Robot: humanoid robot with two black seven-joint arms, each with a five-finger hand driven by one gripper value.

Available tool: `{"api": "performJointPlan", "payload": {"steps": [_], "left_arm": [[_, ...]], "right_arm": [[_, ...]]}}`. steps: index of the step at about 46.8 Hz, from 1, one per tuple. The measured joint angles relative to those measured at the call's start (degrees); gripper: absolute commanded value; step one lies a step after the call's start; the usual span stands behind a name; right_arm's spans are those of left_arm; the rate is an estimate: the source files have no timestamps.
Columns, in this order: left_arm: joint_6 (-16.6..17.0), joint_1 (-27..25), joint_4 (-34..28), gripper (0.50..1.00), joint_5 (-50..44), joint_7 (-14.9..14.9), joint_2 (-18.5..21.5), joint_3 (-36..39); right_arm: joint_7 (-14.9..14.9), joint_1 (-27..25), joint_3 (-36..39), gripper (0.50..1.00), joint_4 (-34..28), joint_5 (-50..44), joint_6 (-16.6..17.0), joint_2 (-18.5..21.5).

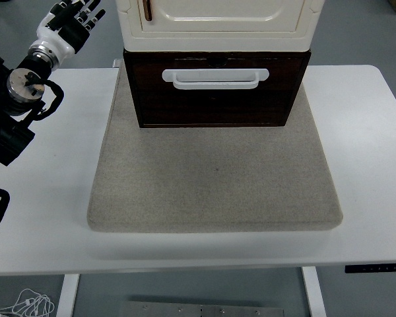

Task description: Open the drawer under the combination cabinet

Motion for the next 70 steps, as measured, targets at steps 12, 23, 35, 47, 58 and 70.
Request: {"api": "performJointPlan", "payload": {"steps": [12,23,35,47,58,70], "left_arm": [[0.0,-0.01,0.0,1.0,0.33,0.0,0.03,0.07],[0.18,-0.49,1.16,1.0,0.0,0.07,0.14,-0.02],[0.35,-2.69,4.29,1.0,-0.21,0.18,0.98,-0.23],[0.05,-3.03,4.87,1.0,0.66,0.03,1.49,0.68],[-0.02,-6.36,8.09,1.0,0.83,-0.2,3.63,1.07],[0.23,-10.78,8.03,1.0,0.86,-0.18,5.75,1.14]], "right_arm": [[0.0,0.0,0.0,0.926,0.0,0.02,0.0,0.0],[0.0,0.0,0.0,0.926,0.0,0.02,0.0,0.0],[0.0,0.0,0.0,0.926,0.0,0.02,0.0,0.0],[0.0,0.0,0.0,0.926,0.01,0.02,0.0,0.0],[-0.01,-0.01,0.0,0.926,0.0,0.01,0.0,0.0],[0.0,0.0,0.0,0.926,0.0,0.0,0.0,0.0]]}}
